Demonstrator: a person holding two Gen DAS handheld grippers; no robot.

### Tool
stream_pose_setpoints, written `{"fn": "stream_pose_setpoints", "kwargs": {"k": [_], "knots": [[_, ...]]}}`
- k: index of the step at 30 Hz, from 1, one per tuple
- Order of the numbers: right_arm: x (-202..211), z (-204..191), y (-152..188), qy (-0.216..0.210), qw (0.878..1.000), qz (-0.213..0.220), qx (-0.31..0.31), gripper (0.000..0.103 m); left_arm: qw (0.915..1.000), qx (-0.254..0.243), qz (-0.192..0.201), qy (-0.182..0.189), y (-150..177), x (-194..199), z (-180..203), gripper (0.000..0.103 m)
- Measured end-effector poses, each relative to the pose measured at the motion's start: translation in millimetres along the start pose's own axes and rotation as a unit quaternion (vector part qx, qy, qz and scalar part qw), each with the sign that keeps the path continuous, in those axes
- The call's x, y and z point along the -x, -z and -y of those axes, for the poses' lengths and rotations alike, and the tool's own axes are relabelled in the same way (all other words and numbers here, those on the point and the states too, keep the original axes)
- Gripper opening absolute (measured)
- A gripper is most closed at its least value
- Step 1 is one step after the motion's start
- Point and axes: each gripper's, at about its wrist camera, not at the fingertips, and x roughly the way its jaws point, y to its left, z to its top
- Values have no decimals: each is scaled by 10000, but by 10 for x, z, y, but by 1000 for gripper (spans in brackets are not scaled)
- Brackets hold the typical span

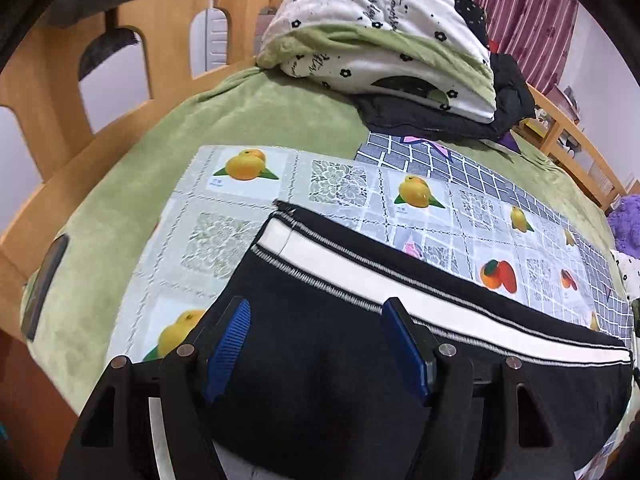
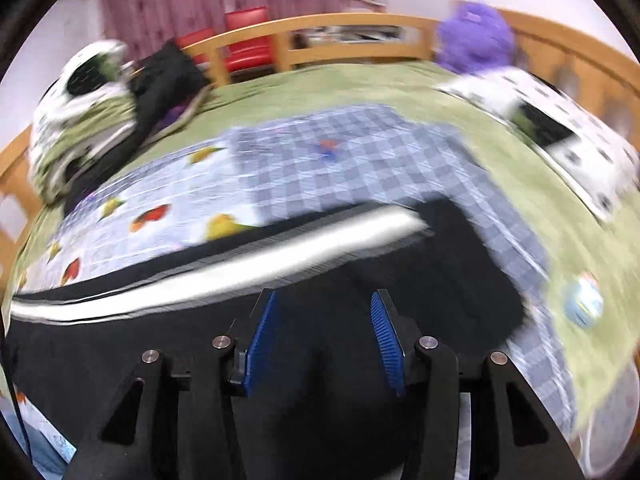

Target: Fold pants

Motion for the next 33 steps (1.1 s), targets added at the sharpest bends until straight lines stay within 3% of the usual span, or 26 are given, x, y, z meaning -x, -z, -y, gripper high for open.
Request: {"fn": "stream_pose_setpoints", "kwargs": {"k": [8,13,16,18,19,20,22,23,24,25,26,31,33], "knots": [[-759,-1338,-200,-766,9851,-394,1487,48,9985,-422,-190,-288,-325,-424,103,67],[-1105,-1776,-197,-1099,9728,-621,1942,48,9980,-420,-203,-417,-480,-643,-6,67],[-1330,-1910,-134,-999,9654,-883,2242,48,9982,-415,-239,-359,-511,-737,-68,67],[-1399,-1973,-83,-936,9607,-1000,2415,42,9983,-420,-245,-320,-526,-792,-106,67],[-1381,-1982,-68,-999,9589,-998,2459,30,9983,-417,-254,-315,-538,-827,-125,67],[-1370,-1990,-62,-1095,9571,-1026,2479,11,9983,-399,-273,-315,-554,-879,-146,66],[-1360,-2005,-39,-1025,9566,-991,2542,0,9982,-391,-382,-230,-574,-1017,-158,66],[-1366,-2024,-7,-954,9551,-984,2628,0,9980,-389,-457,-198,-573,-1069,-157,61],[-1351,-2030,15,-897,9545,-916,2693,0,9976,-374,-569,-122,-561,-1137,-152,45],[-1333,-2051,31,-850,9550,-825,2718,0,9971,-378,-661,-71,-547,-1187,-148,40],[-1307,-2043,36,-890,9565,-784,2665,0,9971,-431,-585,-230,-533,-1195,-143,24],[-1138,-2015,-84,-1121,9646,-420,2349,0,9990,-198,-28,409,-584,-932,-296,20],[-1143,-2037,-138,-1183,9667,-353,2242,0,9991,-45,-80,411,-583,-990,-347,20]]}}
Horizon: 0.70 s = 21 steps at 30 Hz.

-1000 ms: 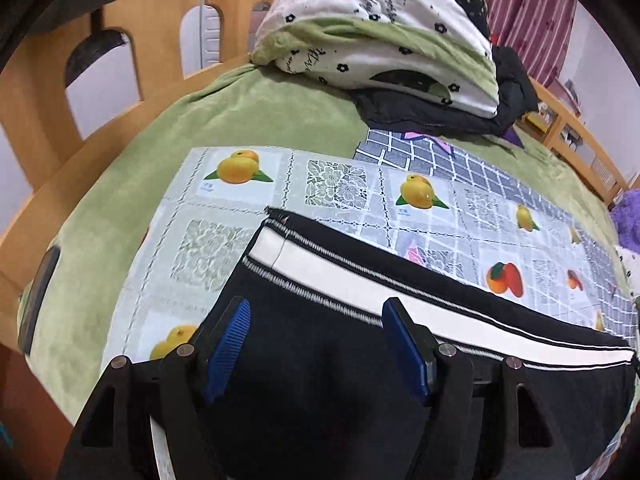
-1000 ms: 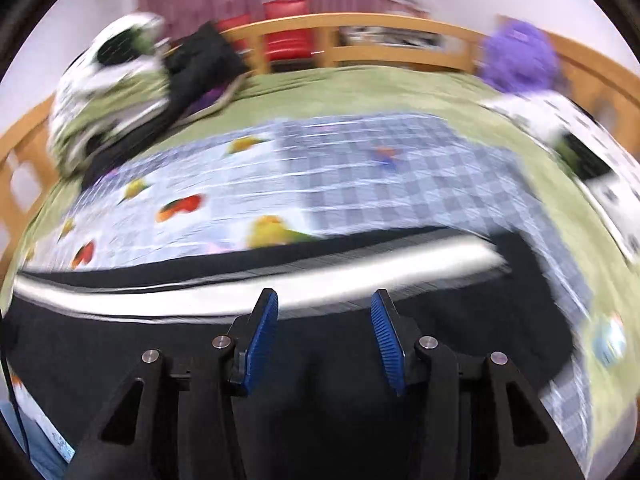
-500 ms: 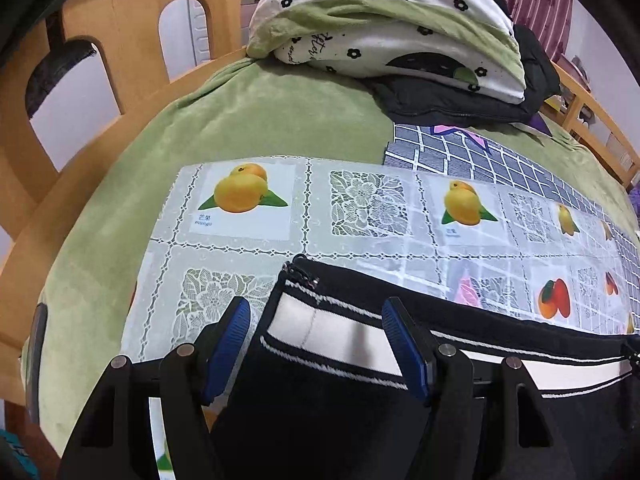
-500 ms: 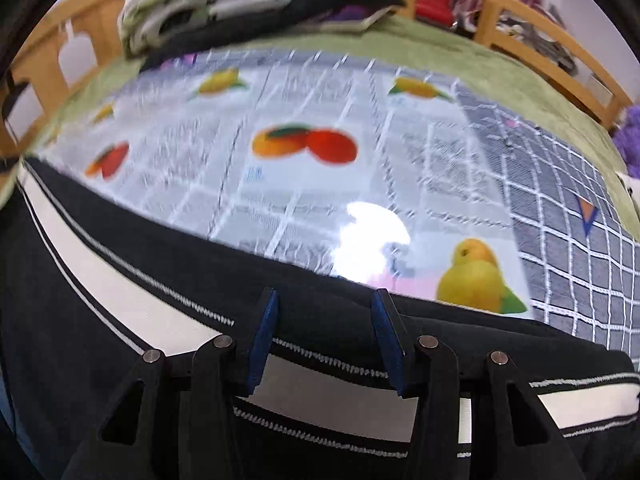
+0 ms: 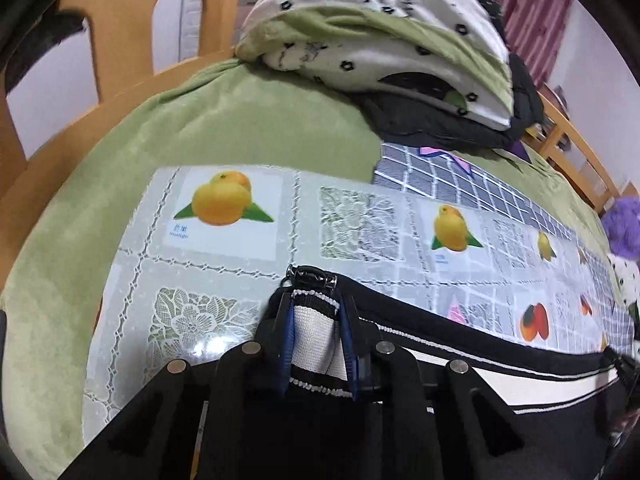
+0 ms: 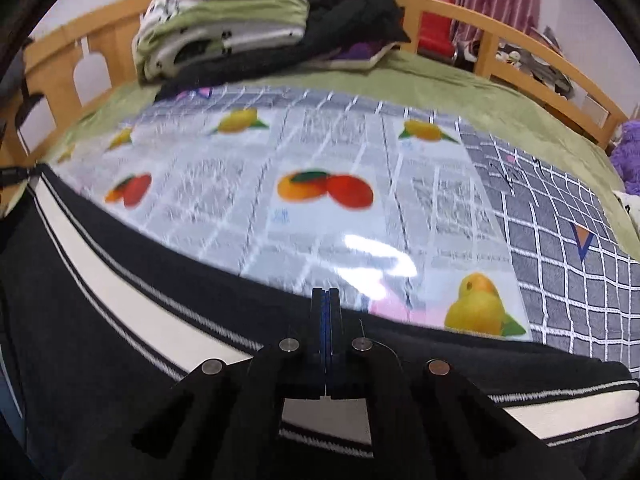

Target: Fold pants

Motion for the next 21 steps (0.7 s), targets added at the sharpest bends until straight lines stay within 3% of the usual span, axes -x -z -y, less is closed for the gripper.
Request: {"fn": "stream_pose_setpoints", "kwargs": {"k": [4,6,7,8,10,13,15,16,17,18,21], "knots": [[-269,-12,-44,-22,9990,-439,-43,0,9996,8,-217,-206,50,-169,24,22],[-217,73,-35,-277,9988,-378,-171,3,9992,-87,-180,-332,46,-129,58,28],[-175,118,-30,-351,9985,-358,-219,19,9992,-132,-160,-341,52,-94,68,30],[-122,161,-24,-405,9984,-329,-234,44,9991,-149,-176,-343,47,-87,68,32],[-64,196,-4,-468,9984,-281,-135,64,9992,-131,-228,-290,36,-86,59,33],[-145,161,12,-444,9972,-546,268,62,9995,-4,-230,-203,28,-81,51,37],[-254,113,45,-309,9953,-748,530,45,9995,57,-234,-221,31,-106,57,37],[-277,88,56,-358,9945,-758,631,20,9995,30,-204,-243,42,-120,68,37],[-276,78,50,-488,9938,-757,651,4,9995,-18,-180,-266,52,-128,84,35],[-271,64,38,-524,9934,-768,675,4,9993,-82,-147,-332,63,-131,99,22],[-222,-26,50,-308,9928,-641,965,2,9988,-335,56,-339,73,-30,144,20]]}}
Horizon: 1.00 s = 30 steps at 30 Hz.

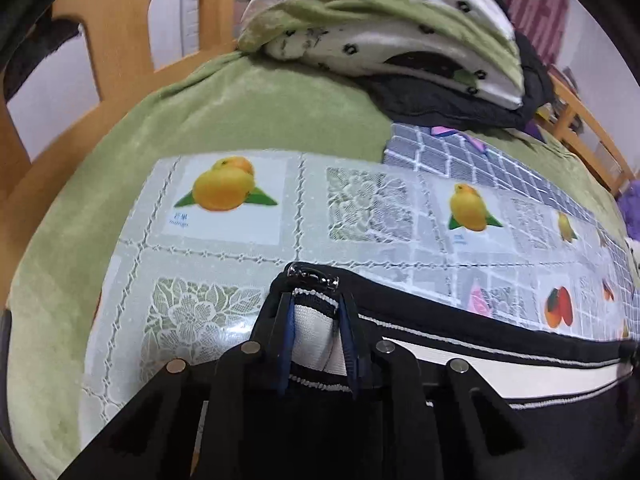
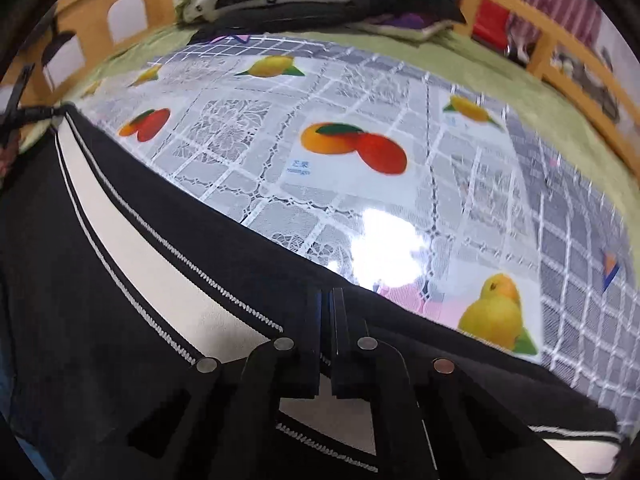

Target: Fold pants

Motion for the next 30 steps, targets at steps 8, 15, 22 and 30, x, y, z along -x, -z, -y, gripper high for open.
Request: {"fn": "stream_pose_setpoints", "kwargs": {"k": [8,15,22,30], "knots": [[-123,52,12,107,9992,160,-357,6,9991,244,-303,-186,-29,-221,-55,27],[370,362,155,634,9882,736,-1181,39,9992,155,-173,-340,20,142,-67,53],[213,871,614,983,9672,493,-2289,33,9993,53,-92,350,160,166,179,54],[421,775,488,1282,9608,357,-2433,41,9980,486,-260,296,96,149,61,52]]}}
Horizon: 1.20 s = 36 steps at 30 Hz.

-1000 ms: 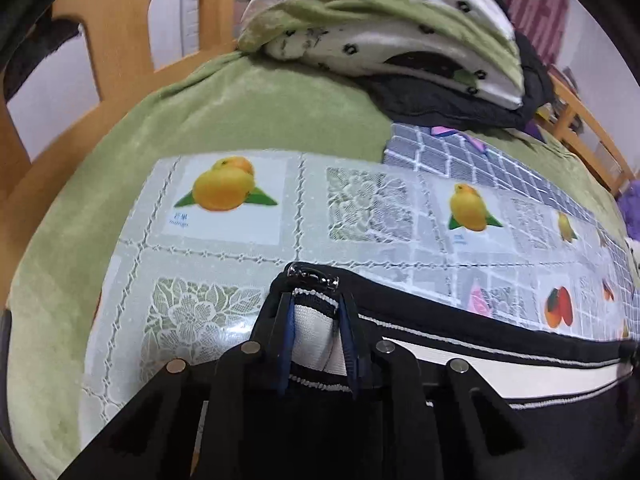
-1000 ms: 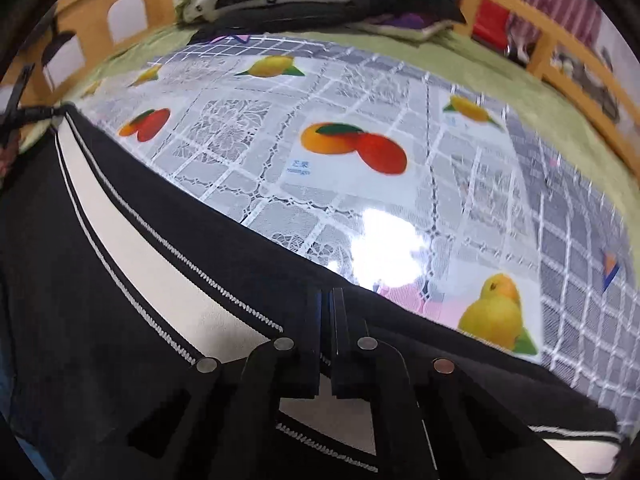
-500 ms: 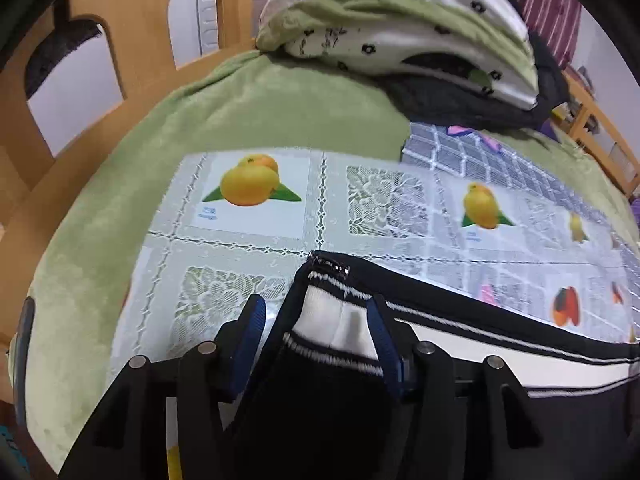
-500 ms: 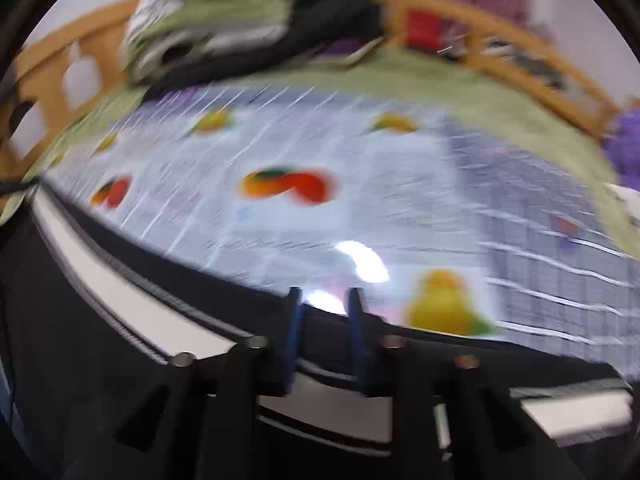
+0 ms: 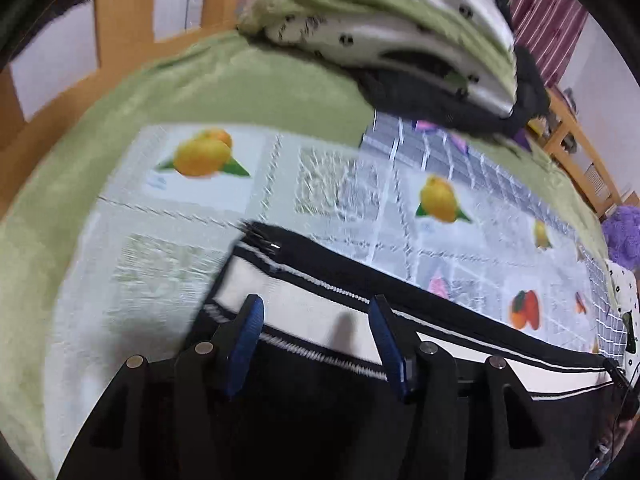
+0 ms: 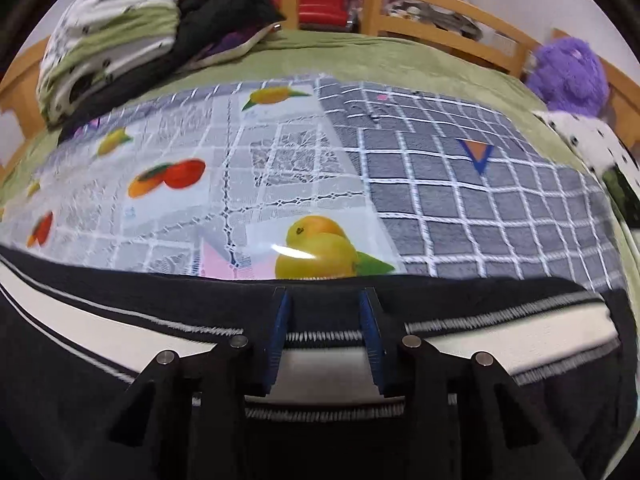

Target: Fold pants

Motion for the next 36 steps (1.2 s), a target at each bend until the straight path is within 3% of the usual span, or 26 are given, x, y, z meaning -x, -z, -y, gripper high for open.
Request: {"fn": "stream_pose_setpoints", "kwargs": {"k": [2,7,10,16,22,26,28,29,31,34,36], "knots": [[174,-7,15,2,9997,111,-240,51,9999,-108,63,-28,71,211,-39,53],[657,-176,150,-161,9971,395,-628,51,9997,90,65,238,535,779,-320,53],[922,-383,242,-76,9970,533,-565,51,9993,296,158,185,877,1045,-588,53],[1396,-786,414,-466,9970,507,-364,51,9967,718,-147,346,1311,971,-961,51],[1743,-1127,497,-667,9957,521,-384,51,9880,1340,89,758,1262,613,-1107,51],[1885,-1289,522,-706,9952,471,-483,51,9818,1685,423,772,1151,485,-1202,50],[1910,-1333,561,-659,9950,543,-524,51,9789,1838,503,742,1120,461,-1239,40],[1906,-1350,584,-656,9948,553,-546,51,9796,1836,418,705,1085,428,-1243,30],[1882,-1356,648,-683,9939,564,-651,51,9842,1619,314,640,1001,463,-1185,26],[1760,-1276,811,-848,9910,526,-896,51,9910,1153,516,451,838,724,-960,24],[1661,-1204,928,-847,9905,509,-959,51,9957,656,656,82,714,955,-675,24]]}}
